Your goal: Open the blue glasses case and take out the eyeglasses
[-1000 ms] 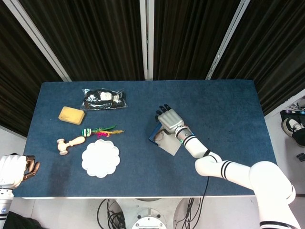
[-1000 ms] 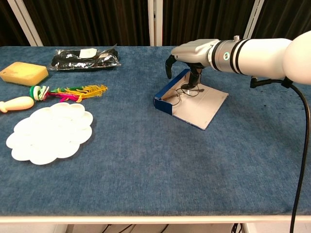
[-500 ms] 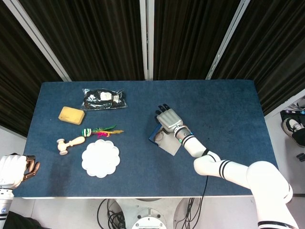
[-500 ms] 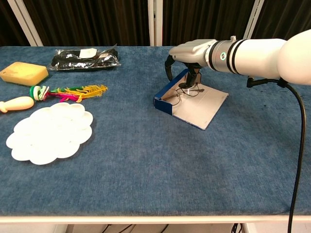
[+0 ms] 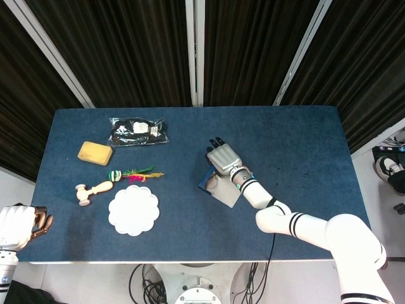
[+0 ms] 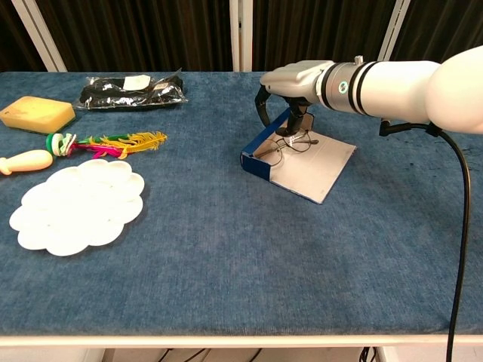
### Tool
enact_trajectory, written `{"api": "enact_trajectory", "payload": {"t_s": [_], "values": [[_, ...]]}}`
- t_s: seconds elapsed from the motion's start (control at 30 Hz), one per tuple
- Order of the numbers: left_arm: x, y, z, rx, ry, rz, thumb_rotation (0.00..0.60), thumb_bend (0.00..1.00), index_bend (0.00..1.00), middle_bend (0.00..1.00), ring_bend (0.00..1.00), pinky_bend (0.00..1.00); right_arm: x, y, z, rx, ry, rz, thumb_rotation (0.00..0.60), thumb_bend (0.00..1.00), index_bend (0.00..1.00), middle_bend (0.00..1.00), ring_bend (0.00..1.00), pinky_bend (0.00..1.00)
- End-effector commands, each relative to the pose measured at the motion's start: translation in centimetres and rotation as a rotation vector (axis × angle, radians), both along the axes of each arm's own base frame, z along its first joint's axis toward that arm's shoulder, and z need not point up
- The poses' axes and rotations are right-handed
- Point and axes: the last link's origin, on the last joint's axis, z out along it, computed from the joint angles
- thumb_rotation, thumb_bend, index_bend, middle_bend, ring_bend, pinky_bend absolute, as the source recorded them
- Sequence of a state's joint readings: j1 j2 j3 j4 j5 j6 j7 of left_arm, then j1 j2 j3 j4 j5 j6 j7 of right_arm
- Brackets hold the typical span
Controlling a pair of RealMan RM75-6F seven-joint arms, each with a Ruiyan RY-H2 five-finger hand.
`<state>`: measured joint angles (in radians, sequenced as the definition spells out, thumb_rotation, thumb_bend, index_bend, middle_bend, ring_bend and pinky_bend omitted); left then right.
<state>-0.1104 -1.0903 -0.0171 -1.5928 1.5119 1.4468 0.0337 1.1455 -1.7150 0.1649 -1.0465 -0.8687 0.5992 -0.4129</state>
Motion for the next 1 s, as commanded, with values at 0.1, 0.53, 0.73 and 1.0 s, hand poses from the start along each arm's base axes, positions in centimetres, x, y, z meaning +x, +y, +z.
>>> {"api": "enact_trajectory", "payload": {"t_s": [0.1,0.53,0.73,1.0], "values": [[0.0,0.0,0.0,0.0,0.0,0.0,0.6,0.39,0.84,0.98,0.83,0.66,-0.1,0.1,0.3,-0.028,-0.024,0.0,0.6,0.35,0.63,0.26,0.0,0.0],[0.0,0.0,0.0,0.001,0.003,-0.002,0.6,0.39,0.84,0.98,0.83,0.66,-1.7,1.8,1.3,-0.213,-0.122,-0.001,0.6,0.35,0.69,0.29,0.0,0.0],[0.0,0.0,0.0,0.0,0.003,-0.001,0.6,0.39,0.84,0.98,0.83,0.66,-2.3,2.6,0.6,-0.273,-0.133,0.002,0.6,0.36,0.7,0.29,0.0,0.0],[0.0,0.0,0.0,0.0,0.003,-0.001,0.6,0.39,0.84,0.98,0.83,0.66,-2.0,1.5,0.1,-0.257,-0.125,-0.038,0.6,0.36,0.7,0.29,0.0,0.0]]}}
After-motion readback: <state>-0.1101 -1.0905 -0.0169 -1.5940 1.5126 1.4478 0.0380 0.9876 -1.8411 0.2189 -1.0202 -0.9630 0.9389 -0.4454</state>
